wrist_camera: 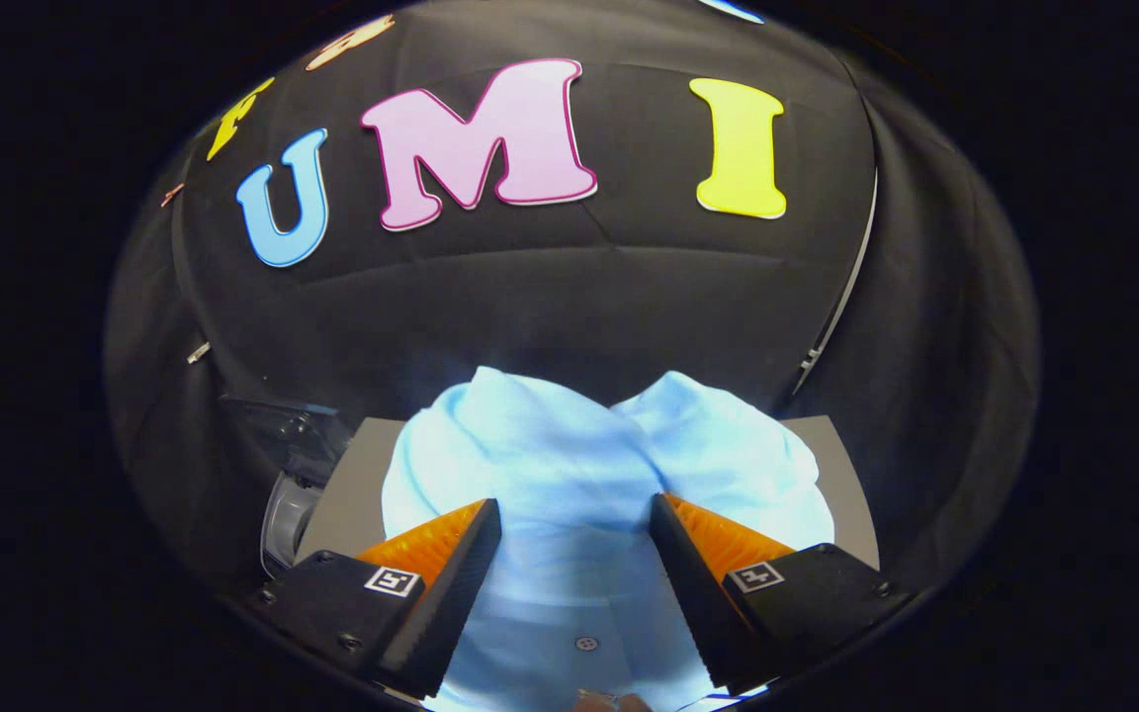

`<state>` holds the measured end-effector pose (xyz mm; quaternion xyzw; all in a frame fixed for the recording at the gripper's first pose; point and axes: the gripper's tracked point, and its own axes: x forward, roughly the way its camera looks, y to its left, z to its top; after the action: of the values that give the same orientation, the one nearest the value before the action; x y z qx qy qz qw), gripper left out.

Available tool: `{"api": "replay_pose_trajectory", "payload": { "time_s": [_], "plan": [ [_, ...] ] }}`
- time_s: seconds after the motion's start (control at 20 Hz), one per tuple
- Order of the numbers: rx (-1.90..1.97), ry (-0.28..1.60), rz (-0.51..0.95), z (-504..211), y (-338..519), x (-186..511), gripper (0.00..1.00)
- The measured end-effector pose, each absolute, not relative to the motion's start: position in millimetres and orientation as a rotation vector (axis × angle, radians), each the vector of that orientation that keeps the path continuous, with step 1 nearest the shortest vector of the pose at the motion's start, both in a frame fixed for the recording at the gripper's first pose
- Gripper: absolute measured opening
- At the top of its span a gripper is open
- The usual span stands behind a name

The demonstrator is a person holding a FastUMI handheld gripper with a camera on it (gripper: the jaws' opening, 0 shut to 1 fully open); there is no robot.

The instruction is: Put the clothes into the washing machine and then close the washing machine lid.

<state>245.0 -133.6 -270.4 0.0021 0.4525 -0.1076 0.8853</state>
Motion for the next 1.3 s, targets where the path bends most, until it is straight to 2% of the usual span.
{"api": "replay_pose_trajectory", "payload": {
  "time_s": [0.2,0.25,0.3,0.45,0.55,0.6,0.9,1.1,1.3],
  "plan": [
    [-0.072,0.991,-0.227,-273,-136,244,0.97],
    [-0.07,1.003,-0.225,-274,-137,244,0.95],
    [-0.061,1.014,-0.219,-273,-136,245,0.89],
    [-0.032,1.024,-0.201,-273,-136,247,0.44],
    [0.01,1.018,-0.204,-274,-136,246,0.44],
    [0.032,1.002,-0.201,-271,-135,246,0.13],
    [0.048,0.947,-0.165,-255,-120,240,0.13],
    [0.03,0.904,-0.113,-231,-80,238,0.13],
    [0.028,0.861,-0.001,-207,-10,240,0.12]
  ]
}}
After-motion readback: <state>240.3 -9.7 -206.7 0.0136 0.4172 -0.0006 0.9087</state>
